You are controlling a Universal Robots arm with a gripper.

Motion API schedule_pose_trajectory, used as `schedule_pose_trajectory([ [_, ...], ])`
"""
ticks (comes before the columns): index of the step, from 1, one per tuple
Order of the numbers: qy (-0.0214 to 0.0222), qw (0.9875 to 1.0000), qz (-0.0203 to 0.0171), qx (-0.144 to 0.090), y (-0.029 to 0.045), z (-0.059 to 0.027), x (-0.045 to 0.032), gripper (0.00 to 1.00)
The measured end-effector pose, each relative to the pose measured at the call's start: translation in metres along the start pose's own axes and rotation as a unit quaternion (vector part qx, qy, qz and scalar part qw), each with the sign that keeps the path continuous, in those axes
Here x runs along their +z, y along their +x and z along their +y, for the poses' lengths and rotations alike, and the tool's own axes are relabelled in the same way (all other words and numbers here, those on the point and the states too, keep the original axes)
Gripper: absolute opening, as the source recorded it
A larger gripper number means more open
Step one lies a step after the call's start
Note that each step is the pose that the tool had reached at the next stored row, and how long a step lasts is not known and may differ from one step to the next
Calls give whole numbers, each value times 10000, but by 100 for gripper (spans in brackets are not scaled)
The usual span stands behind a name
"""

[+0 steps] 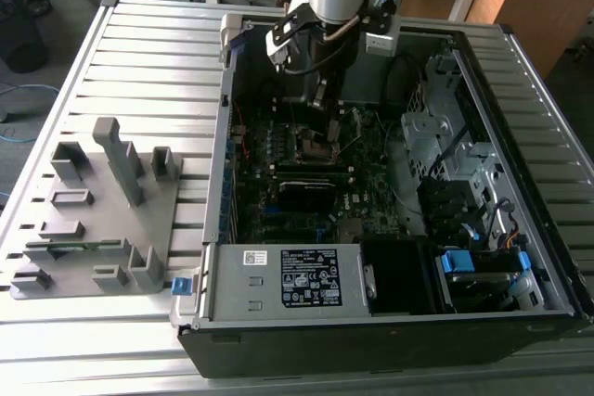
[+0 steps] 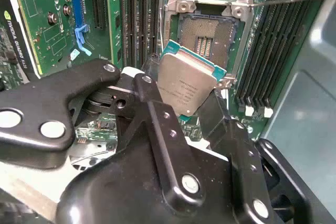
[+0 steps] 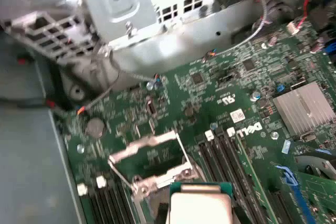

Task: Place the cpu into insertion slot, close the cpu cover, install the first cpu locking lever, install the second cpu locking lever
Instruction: 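Place the cpu into insertion slot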

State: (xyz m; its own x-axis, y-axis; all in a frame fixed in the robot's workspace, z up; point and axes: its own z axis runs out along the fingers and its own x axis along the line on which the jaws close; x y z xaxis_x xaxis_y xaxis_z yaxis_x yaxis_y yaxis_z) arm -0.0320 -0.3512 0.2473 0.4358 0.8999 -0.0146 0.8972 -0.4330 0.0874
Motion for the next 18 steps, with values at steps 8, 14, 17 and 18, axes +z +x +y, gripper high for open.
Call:
schedule_pose_trajectory([
  [8,-6,9999,15,-148,1,-1,21,54],
  [14,-13,9982,55,-601,1,0,22,54],
  [17,-17,9961,79,-875,1,-1,23,54],
  [18,-18,9953,87,-964,1,-1,23,54],
])
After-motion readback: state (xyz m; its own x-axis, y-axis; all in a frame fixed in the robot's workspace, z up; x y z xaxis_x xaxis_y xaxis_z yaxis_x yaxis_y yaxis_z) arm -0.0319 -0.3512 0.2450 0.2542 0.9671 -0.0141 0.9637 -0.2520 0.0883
